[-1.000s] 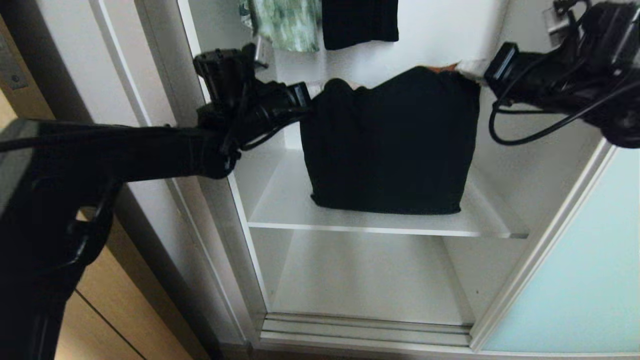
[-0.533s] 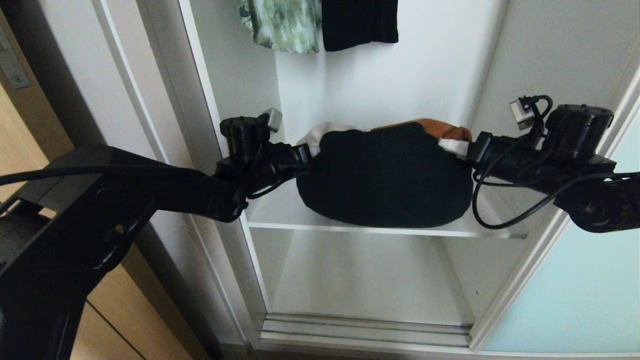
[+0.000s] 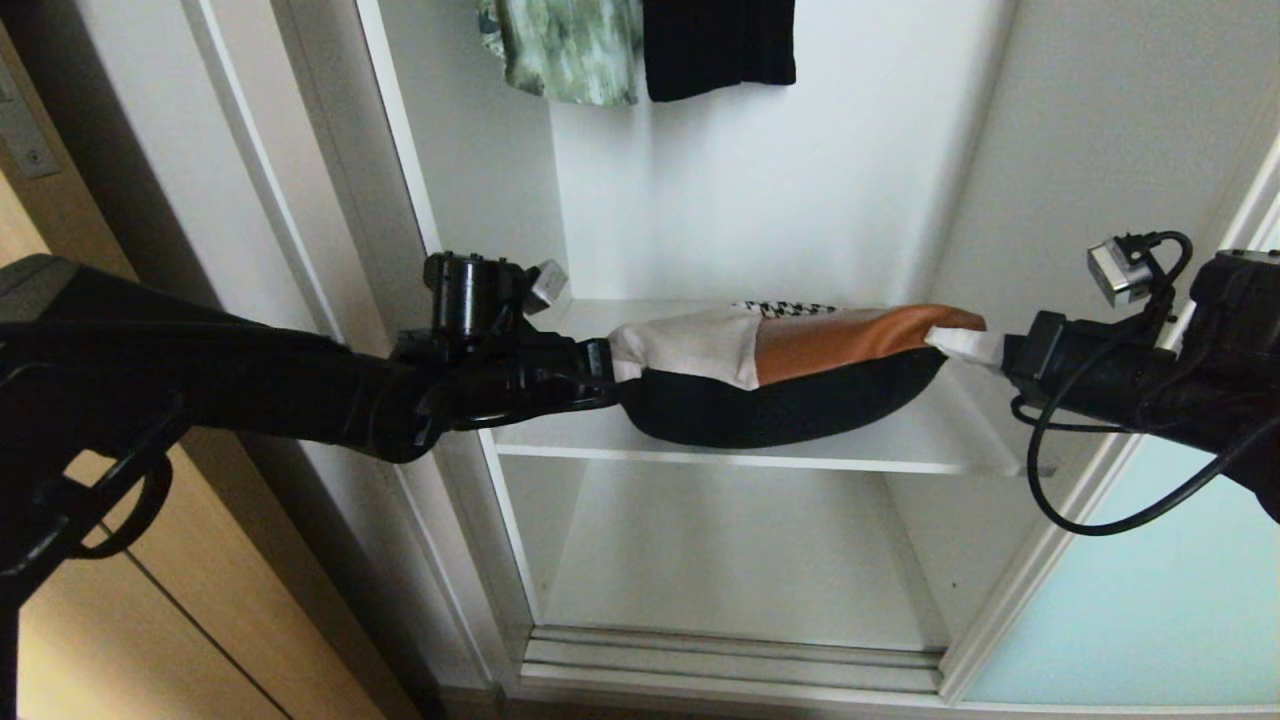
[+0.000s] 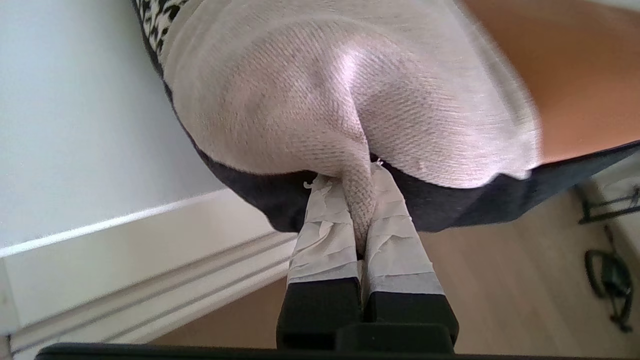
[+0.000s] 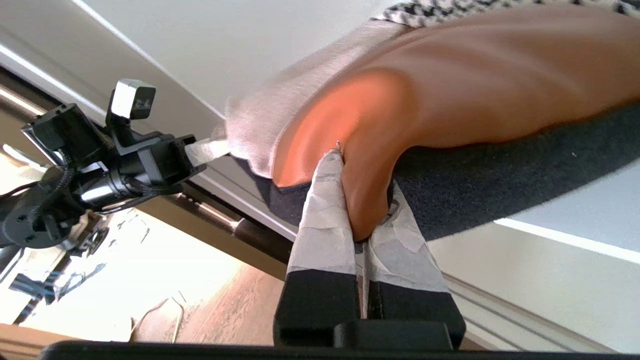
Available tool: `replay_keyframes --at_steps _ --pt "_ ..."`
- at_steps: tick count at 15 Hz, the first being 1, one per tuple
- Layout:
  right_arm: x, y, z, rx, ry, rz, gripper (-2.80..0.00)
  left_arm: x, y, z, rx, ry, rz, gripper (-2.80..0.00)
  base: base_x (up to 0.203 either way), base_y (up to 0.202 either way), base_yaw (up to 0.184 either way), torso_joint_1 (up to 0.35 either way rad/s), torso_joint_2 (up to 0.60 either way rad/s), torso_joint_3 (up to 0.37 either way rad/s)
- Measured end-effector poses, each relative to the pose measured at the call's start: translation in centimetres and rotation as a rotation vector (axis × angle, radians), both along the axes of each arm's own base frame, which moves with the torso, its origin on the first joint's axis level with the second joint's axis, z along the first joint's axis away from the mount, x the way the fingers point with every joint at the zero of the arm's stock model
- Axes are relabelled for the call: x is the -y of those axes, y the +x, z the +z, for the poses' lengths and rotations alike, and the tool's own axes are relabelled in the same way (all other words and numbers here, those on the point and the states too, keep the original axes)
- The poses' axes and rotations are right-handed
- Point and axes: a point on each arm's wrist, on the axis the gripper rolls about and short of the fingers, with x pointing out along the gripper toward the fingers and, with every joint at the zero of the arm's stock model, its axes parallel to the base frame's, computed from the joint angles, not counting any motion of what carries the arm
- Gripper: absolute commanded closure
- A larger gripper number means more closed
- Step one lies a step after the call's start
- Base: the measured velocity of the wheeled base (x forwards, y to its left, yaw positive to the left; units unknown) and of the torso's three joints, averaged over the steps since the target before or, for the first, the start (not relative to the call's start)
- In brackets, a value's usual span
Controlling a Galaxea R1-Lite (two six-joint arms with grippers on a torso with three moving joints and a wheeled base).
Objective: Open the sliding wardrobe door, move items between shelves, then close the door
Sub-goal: Place the pillow on the higher shelf
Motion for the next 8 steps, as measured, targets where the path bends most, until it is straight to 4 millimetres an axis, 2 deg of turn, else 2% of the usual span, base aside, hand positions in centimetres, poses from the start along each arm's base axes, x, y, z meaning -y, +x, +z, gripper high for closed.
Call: replay_keyframes --at_steps 3,8 --pt "0.5 1.5 -1.6 -0.043 -0.001 -0.012 0.0 0.0 1.6 -1.1 -0.061 0.043 0.014 0.0 0.0 0.0 0.0 0.0 0.0 0.0" --pt "0.7 7.1 -5.8 -0.113 -0.006 -0.043 0.0 0.4 6.0 -2.5 -0.041 0.071 0.157 0.0 0.0 0.0 0.0 0.0 0.0 0.0"
